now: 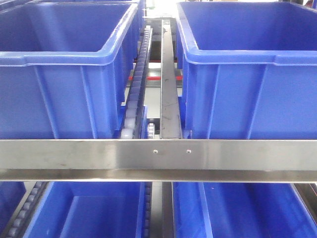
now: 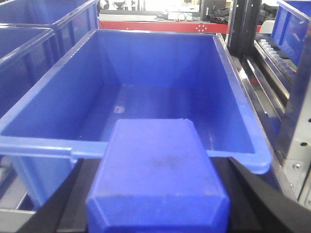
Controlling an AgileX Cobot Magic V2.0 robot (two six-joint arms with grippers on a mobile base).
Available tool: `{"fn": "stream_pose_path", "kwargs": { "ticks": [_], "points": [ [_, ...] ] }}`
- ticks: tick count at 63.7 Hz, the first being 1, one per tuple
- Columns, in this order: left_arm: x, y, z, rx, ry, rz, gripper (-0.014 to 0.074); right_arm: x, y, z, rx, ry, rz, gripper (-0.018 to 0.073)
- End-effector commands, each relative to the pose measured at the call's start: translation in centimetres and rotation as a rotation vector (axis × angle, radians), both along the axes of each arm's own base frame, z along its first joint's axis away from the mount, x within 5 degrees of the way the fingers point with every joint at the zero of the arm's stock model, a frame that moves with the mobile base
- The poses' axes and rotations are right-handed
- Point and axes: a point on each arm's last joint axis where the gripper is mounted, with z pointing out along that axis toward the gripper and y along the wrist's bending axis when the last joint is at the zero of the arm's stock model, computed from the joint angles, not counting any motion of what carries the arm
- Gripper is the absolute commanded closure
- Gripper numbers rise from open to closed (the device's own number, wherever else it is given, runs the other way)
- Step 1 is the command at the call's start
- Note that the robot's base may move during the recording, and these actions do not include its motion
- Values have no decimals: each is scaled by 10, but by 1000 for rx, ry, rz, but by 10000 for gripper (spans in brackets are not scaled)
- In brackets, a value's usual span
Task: Pick and sort blue part to right shelf
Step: 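Position both held blocks above two open blue bins, then lower both blocks into the bins and open both grippers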
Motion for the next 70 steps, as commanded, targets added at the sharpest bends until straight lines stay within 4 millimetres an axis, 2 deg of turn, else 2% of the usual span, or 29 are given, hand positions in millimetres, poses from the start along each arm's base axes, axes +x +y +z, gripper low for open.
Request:
{"fn": "stream_pose_path", "kwargs": {
  "ticks": [1, 70],
  "points": [
    [0, 2, 15, -34, -85, 24, 265, -1, 0, 18, -13, -114, -6, 157],
    [0, 3, 17, -39, -107, 33, 265, -1, 0, 22, -29, -160, -8, 157]
  ]
}}
